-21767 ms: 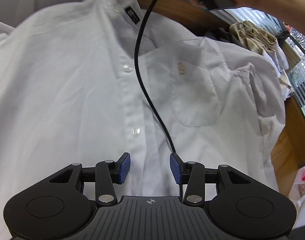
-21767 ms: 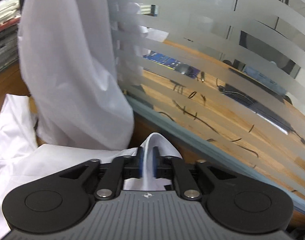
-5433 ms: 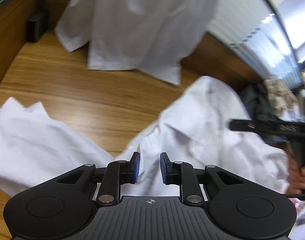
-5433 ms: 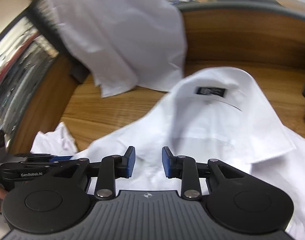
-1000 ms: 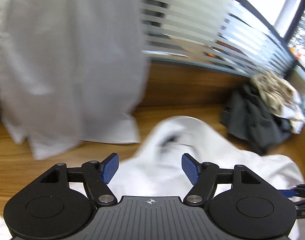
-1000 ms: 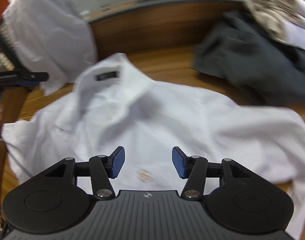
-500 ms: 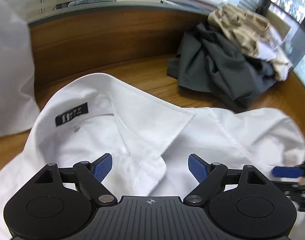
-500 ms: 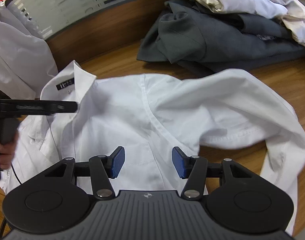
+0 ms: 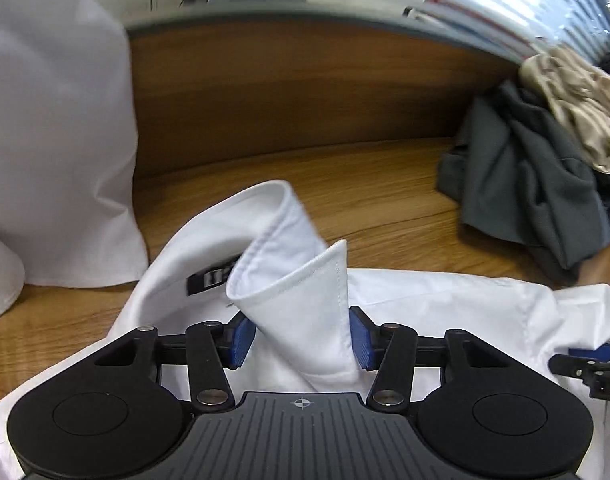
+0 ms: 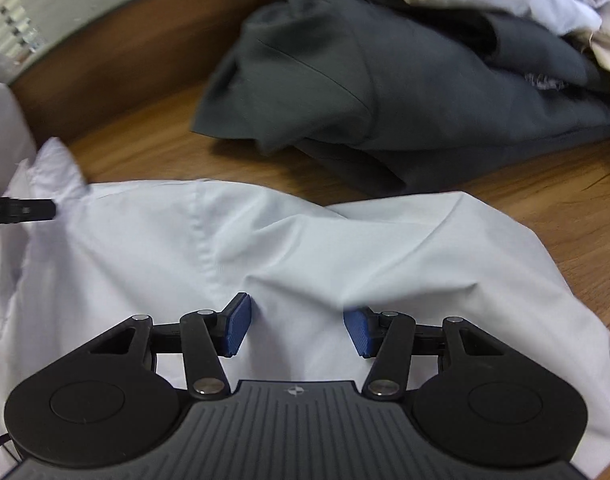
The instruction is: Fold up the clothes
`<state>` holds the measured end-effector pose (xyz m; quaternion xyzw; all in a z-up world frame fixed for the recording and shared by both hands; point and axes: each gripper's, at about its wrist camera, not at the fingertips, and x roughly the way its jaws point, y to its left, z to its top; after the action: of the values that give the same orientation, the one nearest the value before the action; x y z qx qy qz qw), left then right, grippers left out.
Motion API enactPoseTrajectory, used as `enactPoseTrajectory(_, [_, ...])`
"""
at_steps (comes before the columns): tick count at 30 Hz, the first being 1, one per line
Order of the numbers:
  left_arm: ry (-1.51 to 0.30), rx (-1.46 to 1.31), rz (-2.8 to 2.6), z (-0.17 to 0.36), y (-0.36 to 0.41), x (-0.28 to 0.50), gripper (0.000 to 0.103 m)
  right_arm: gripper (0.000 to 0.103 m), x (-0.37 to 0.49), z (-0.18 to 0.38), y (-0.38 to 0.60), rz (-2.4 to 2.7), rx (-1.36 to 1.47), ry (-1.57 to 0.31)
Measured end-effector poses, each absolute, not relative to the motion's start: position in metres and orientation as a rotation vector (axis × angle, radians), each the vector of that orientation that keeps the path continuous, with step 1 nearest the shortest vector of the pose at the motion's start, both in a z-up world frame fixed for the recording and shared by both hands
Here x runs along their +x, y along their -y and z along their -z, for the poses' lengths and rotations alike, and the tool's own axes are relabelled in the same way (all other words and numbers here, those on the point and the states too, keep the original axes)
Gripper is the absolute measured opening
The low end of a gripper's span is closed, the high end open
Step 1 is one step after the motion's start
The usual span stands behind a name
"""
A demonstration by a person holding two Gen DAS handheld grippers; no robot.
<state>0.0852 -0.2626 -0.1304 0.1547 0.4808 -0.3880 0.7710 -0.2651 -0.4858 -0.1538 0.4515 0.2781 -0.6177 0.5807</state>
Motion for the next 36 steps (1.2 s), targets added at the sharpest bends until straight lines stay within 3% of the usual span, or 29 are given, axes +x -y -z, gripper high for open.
enactPoseTrajectory(6, [-1.105,0.242,0.891,0.134,0.253,0.107,0.055,0.058,-0.265,0.152,0.49,1.433,1.054,-0.66])
enactPoseTrajectory(11, [-1.053,0.137,1.0,0.085,0.229,0.106,0.066,0.058,-0.252,0.121,0.475,1.4,0.993,-0.634])
enactPoseTrajectory(18, [-0.969,0.104,1.054,0.025,0.163,0.09,0.067,0.058,-0.215,0.094,0.449,1.306,0.921,-0.623])
enactPoseTrajectory(36, [-0.991,0.045,0.527,0.075,-0.047,0.036,0.069,0.062,-0.091,0.073,0.442,1.025,0.816,-0.715])
